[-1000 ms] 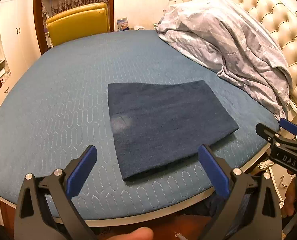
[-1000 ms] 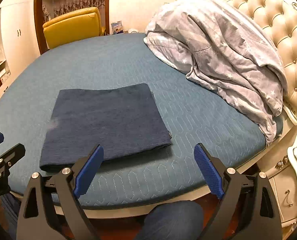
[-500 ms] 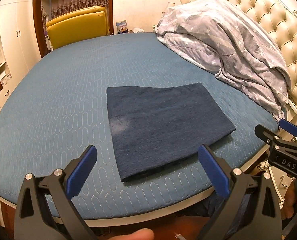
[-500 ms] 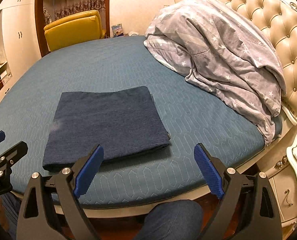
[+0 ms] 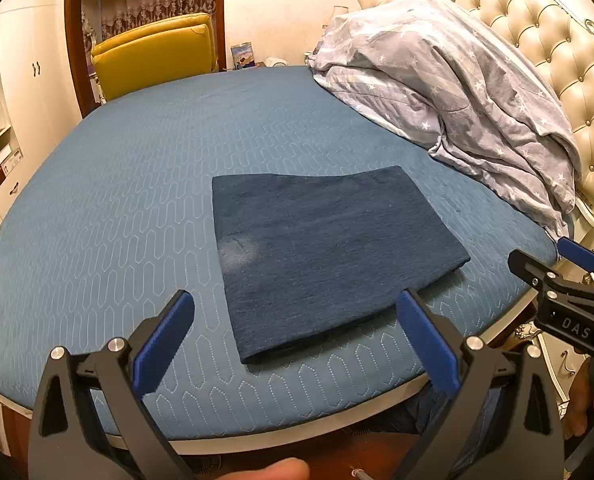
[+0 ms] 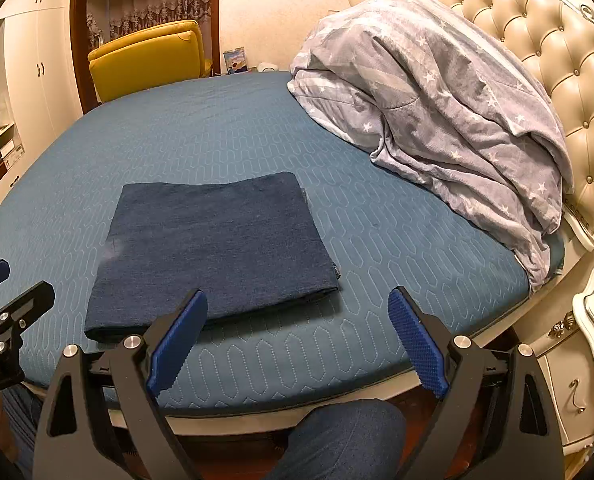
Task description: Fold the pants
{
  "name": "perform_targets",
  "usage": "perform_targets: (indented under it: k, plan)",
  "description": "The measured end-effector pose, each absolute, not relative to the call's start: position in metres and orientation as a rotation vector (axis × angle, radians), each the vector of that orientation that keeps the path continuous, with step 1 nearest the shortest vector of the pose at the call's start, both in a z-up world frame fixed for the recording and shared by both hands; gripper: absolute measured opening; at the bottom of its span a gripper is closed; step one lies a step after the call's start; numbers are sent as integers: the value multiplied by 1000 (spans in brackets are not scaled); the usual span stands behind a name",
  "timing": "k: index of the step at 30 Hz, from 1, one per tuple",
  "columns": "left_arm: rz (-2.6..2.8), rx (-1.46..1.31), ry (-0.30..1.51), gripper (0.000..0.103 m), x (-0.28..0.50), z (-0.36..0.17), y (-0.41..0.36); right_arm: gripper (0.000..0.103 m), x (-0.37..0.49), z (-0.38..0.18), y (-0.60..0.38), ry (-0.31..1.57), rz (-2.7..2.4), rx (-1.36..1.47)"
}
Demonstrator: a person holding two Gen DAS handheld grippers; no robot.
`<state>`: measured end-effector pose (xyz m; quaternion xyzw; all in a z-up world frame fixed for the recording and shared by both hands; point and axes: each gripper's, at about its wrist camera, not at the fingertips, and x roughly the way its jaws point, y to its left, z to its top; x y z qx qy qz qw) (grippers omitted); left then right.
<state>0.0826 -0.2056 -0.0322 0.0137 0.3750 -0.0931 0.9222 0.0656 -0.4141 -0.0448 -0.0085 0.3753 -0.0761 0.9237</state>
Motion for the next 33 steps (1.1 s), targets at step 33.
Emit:
perform_targets:
  k: [33]
  plan:
    - [-211,19,769,101,79,-32,-210,88,67,-45,-415,772,-155,-18]
